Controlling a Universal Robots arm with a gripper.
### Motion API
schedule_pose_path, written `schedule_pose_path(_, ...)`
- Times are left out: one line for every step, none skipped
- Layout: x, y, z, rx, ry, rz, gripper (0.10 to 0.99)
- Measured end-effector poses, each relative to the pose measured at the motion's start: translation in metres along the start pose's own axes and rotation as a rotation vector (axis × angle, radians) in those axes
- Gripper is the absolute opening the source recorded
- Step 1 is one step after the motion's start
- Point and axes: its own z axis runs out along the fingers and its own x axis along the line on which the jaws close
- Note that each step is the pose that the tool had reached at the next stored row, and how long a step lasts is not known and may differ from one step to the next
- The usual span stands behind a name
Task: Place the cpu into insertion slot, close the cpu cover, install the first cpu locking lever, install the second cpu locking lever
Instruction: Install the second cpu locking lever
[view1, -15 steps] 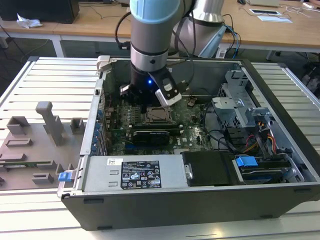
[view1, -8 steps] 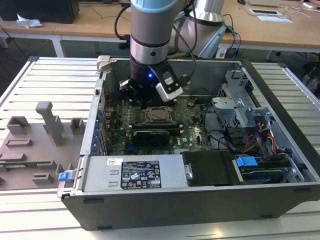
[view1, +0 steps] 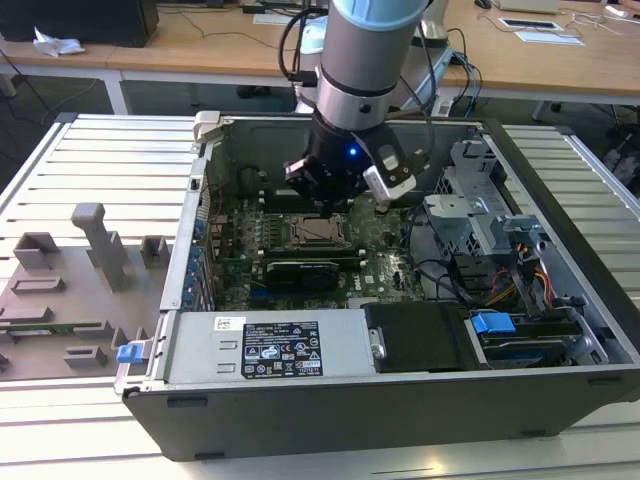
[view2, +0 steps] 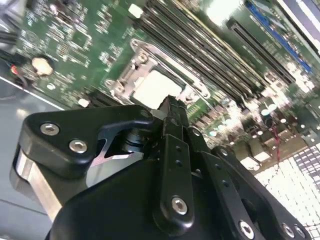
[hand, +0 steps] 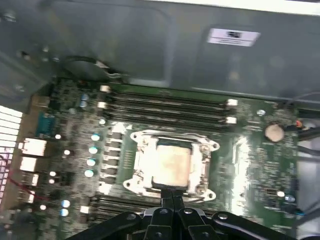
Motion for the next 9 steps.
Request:
schedule_pose_path(-0.0003,-0.0009,-0.0001,0.000,-0.0001,0.000,0.106)
schedule_pose_path(-0.0001,-0.0026,-0.0004,0.000,-0.0002,0.000,0.106)
schedule_pose_path(0.0004,-0.0065,-0.0011,0.000,-0.0001,0.000,0.106)
schedule_pose_path(0.0012,-0.0127,-0.0021,0.000,0.0000,0.000,0.106)
schedule_pose_path(0.0019,-0.0180,-0.0027,0.000,-0.0001,0.000,0.106)
schedule_pose_path(0.0024,-0.0202,-0.0029,0.000,-0.0001,0.000,0.106)
schedule_pose_path(0.0028,-0.0217,-0.0029,0.000,0.0000,0.000,0.106)
schedule_pose_path(0.0035,-0.0237,-0.0018,0.000,-0.0002,0.000,0.106)
schedule_pose_path(0.0035,-0.0241,-0.0008,0.000,-0.0003,0.000,0.106)
